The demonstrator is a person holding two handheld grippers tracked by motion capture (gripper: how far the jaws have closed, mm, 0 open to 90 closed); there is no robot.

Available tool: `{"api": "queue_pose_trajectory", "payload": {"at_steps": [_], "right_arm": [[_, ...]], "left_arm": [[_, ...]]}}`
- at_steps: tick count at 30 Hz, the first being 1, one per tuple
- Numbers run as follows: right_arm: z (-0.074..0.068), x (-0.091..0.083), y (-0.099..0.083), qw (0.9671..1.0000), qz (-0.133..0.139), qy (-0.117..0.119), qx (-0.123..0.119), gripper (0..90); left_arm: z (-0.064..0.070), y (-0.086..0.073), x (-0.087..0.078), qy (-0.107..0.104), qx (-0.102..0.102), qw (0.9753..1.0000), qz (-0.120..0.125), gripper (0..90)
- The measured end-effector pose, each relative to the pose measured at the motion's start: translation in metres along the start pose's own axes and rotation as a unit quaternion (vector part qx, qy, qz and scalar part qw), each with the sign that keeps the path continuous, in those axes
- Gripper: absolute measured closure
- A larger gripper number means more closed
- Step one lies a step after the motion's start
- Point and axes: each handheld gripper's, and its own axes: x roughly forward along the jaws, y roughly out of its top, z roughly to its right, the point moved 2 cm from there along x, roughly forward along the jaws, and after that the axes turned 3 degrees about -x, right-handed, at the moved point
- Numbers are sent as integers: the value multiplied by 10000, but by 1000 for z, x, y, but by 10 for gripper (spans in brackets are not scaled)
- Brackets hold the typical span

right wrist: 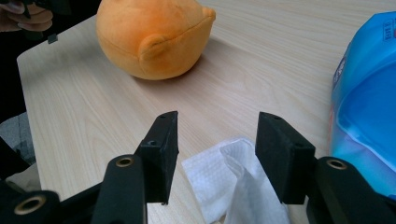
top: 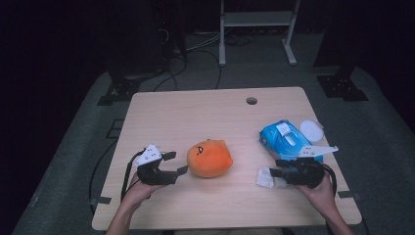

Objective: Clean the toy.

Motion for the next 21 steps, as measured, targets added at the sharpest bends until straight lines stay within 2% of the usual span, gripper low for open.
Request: {"api": "queue_pose_trajectory", "payload": {"at_steps": [12,13,18,19,21], "right_arm": [[0,-1,-1,10000,-1,-7,-10,460],[0,-1,-1,10000,-3,-12,-19,458],[0,-1,-1,10000,-8,-25,-35,452],[0,-1,-1,10000,-1,-30,-40,448],[-1,-1,-2,10000,-16,-47,-63,444]], "left_arm": [[-4,-14,-9,163,-182,9996,-110,191],[-6,-17,-10,183,-261,9994,-92,183],[-8,-26,-10,315,-283,9988,-232,133],[-9,-29,-10,419,-253,9984,-275,123],[-9,-30,-10,411,-290,9984,-240,114]]}}
